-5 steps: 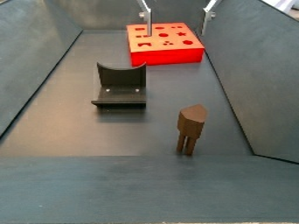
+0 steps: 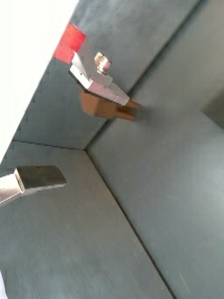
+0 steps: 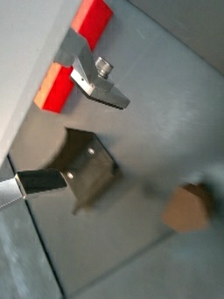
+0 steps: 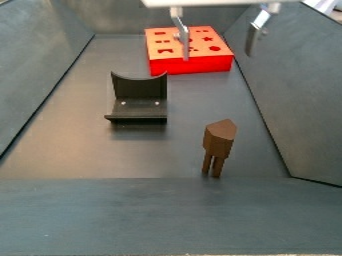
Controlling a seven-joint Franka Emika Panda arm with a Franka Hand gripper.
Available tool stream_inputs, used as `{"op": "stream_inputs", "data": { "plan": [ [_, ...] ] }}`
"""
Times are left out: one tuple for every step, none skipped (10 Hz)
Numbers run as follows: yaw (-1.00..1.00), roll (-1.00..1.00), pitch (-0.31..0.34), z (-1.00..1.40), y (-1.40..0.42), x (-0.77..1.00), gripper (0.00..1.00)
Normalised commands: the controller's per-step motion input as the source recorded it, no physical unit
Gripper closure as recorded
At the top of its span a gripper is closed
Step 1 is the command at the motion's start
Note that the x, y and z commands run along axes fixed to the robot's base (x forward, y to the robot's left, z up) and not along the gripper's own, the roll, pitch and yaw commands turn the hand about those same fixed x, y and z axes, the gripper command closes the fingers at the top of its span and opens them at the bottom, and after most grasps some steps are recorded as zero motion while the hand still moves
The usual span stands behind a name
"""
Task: Pick up the 3 prong object. Move up. Move to above the board. Insert the 3 prong object.
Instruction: Pick up the 3 prong object.
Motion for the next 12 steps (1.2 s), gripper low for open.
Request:
{"op": "stream_inputs", "data": {
  "plan": [
    [0.23,-0.09,-0.094,-0.33,0.87,-0.16,0.00],
    [0.25,-0.03,-0.110,-0.38,0.72,-0.19,0.00],
    [0.30,-0.03,-0.083,-0.32,0.74,-0.09,0.00],
    [0.31,-0.01,-0.083,-0.35,0.71,-0.08,0.00],
    [0.30,-0.03,-0.070,-0.34,0.66,0.00,0.00],
    [0.11,-0.10,0.000,-0.08,0.35,0.00,0.00],
    [0.00,-0.06,0.000,0.00,0.15,0.01,0.00],
    [0.00,-0.02,-0.080,-0.32,0.02,0.14,0.00],
    [-0.03,-0.01,-0.161,-0.50,0.00,0.23,0.00],
    [-0.08,0.00,-0.174,-0.73,0.00,0.19,0.00],
    [-0.09,0.00,-0.141,-0.84,0.00,0.27,0.00],
    [-0.10,0.03,-0.153,-0.85,0.00,0.21,0.00]
  ]
}}
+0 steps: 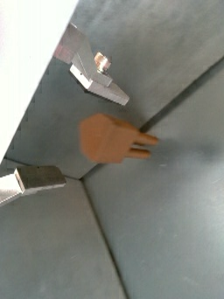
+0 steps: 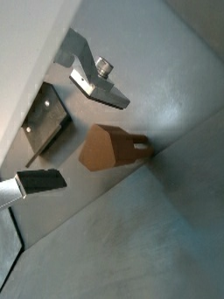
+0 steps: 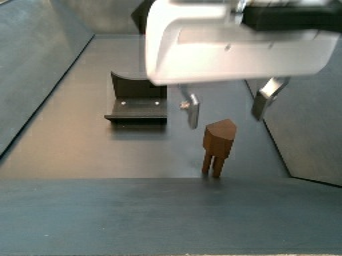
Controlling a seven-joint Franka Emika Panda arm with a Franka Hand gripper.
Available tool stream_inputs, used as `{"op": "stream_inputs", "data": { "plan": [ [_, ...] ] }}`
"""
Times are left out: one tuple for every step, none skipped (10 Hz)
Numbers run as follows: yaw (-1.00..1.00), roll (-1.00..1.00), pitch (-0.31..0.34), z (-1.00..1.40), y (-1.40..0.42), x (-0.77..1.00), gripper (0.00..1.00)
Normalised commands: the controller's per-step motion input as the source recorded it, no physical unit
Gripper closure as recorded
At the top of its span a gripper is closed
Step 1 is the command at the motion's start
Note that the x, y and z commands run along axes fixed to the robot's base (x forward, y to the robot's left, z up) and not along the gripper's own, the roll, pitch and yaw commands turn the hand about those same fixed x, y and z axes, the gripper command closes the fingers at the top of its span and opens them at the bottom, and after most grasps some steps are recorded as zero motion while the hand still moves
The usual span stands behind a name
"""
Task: Pick up the 3 prong object. Move up. Move to above the board. Insert the 3 prong object.
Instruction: Pick up the 3 prong object.
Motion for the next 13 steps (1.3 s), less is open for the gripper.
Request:
{"op": "stream_inputs", "data": {
  "plan": [
    [-0.09,0.06,-0.160,-0.85,0.00,0.06,0.00],
    [-0.04,0.06,-0.169,-0.83,0.03,0.02,0.00],
    [0.00,0.07,-0.156,-0.85,0.11,0.00,0.00],
    [0.00,0.00,-0.187,-0.60,0.26,0.00,0.00],
    [0.05,-0.12,-0.074,0.00,0.18,0.00,0.00],
    [0.00,0.00,0.000,0.00,0.00,0.00,0.00],
    [0.00,0.00,0.000,0.00,0.00,0.00,1.00],
    [0.00,0.00,0.000,0.00,0.00,0.00,1.00],
    [0.00,0.00,0.000,0.00,0.00,0.00,1.00],
    [0.00,0.00,0.000,0.00,0.00,0.00,1.00],
    [0.00,0.00,0.000,0.00,0.00,0.00,1.00],
    [0.00,0.00,0.000,0.00,0.00,0.00,1.00],
    [0.00,0.00,0.000,0.00,0.00,0.00,1.00]
  ]
}}
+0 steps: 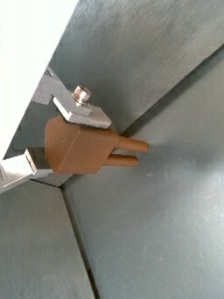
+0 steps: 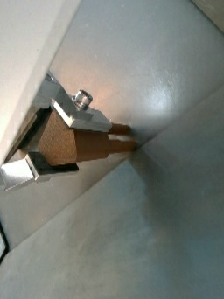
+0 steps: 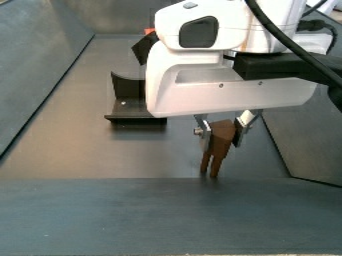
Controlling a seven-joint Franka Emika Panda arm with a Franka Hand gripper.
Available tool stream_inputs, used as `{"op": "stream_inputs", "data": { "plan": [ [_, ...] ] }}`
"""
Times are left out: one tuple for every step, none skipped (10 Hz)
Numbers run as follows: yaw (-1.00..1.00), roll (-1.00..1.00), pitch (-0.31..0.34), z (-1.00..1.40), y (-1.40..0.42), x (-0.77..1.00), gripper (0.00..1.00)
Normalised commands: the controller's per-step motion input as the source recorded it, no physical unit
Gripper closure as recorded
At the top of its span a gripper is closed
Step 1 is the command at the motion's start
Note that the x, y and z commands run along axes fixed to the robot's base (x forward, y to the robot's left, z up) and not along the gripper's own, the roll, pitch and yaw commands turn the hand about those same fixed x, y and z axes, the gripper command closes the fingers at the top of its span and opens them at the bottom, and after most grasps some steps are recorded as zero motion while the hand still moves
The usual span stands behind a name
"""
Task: Pick up the 3 prong object. Move up. Move to above the board. Insert the 3 prong object.
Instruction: Pick up the 3 prong object, then move up, then move to above the board.
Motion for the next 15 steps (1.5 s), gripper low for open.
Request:
{"op": "stream_inputs", "data": {
  "plan": [
    [0.00,0.00,0.000,0.00,0.00,0.00,1.00],
    [0.00,0.00,0.000,0.00,0.00,0.00,1.00],
    [0.00,0.00,0.000,0.00,0.00,0.00,1.00],
    [0.00,0.00,0.000,0.00,0.00,0.00,1.00],
    [0.00,0.00,0.000,0.83,0.00,0.00,1.00],
    [0.03,0.01,0.015,0.80,0.06,-0.05,1.00],
    [0.02,0.01,0.022,0.74,0.05,-0.05,1.00],
    [0.00,0.03,0.029,0.56,0.02,-0.04,1.00],
    [-0.01,0.05,0.041,0.40,0.01,-0.04,1.00],
    [-0.01,0.06,0.054,0.19,0.00,-0.03,1.00],
    [-0.11,0.37,-0.003,1.00,-0.11,-0.01,1.00],
    [-0.09,0.37,0.004,1.00,-0.12,0.00,1.00],
    [-0.05,0.33,0.033,1.00,-0.12,-0.02,1.00],
    [-0.01,0.25,0.056,1.00,-0.11,-0.03,1.00],
    [0.01,0.21,0.066,1.00,-0.10,-0.03,1.00]
  ]
}}
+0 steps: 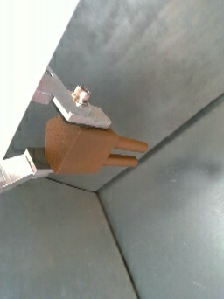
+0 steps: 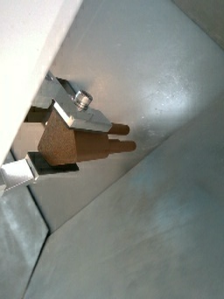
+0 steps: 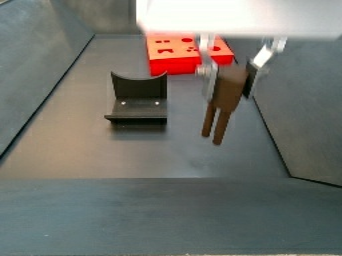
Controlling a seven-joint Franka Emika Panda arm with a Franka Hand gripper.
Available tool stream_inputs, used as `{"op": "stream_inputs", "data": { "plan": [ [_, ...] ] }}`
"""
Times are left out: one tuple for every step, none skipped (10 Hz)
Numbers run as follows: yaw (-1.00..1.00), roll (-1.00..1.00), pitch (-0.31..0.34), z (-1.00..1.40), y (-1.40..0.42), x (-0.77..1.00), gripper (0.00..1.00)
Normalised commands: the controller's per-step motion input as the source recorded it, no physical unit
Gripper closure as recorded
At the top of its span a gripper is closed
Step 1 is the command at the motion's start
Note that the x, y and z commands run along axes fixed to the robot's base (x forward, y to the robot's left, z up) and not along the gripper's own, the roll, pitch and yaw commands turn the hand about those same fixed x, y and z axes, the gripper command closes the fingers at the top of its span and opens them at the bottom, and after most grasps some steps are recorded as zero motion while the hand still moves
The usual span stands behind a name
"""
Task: Pick up the 3 prong object. Move up. Move to above the board. Insert the 3 prong object.
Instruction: Move to above the board.
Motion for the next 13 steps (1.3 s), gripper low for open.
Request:
{"op": "stream_inputs", "data": {
  "plan": [
    [0.02,0.15,0.072,1.00,-0.09,-0.03,1.00],
    [0.03,0.12,0.070,1.00,-0.08,-0.02,1.00],
    [0.03,0.11,0.076,0.92,-0.06,-0.01,1.00],
    [0.03,0.10,0.086,0.76,-0.05,0.00,1.00],
    [0.04,0.10,0.097,0.60,-0.03,0.00,1.00],
    [0.04,0.10,0.106,0.38,-0.02,0.01,1.00],
    [0.04,0.10,0.104,0.22,-0.02,0.01,1.00],
    [-0.77,-0.47,0.460,0.18,-1.00,0.06,1.00],
    [-0.75,-0.47,0.445,0.18,-1.00,0.06,1.00],
    [-0.47,-0.39,0.323,0.19,-1.00,0.06,1.00],
    [-0.29,-0.33,0.220,0.19,-1.00,0.06,1.00],
    [-0.13,-0.20,0.138,0.19,-1.00,0.06,1.00],
    [-0.08,-0.15,0.109,0.20,-1.00,0.06,1.00]
  ]
}}
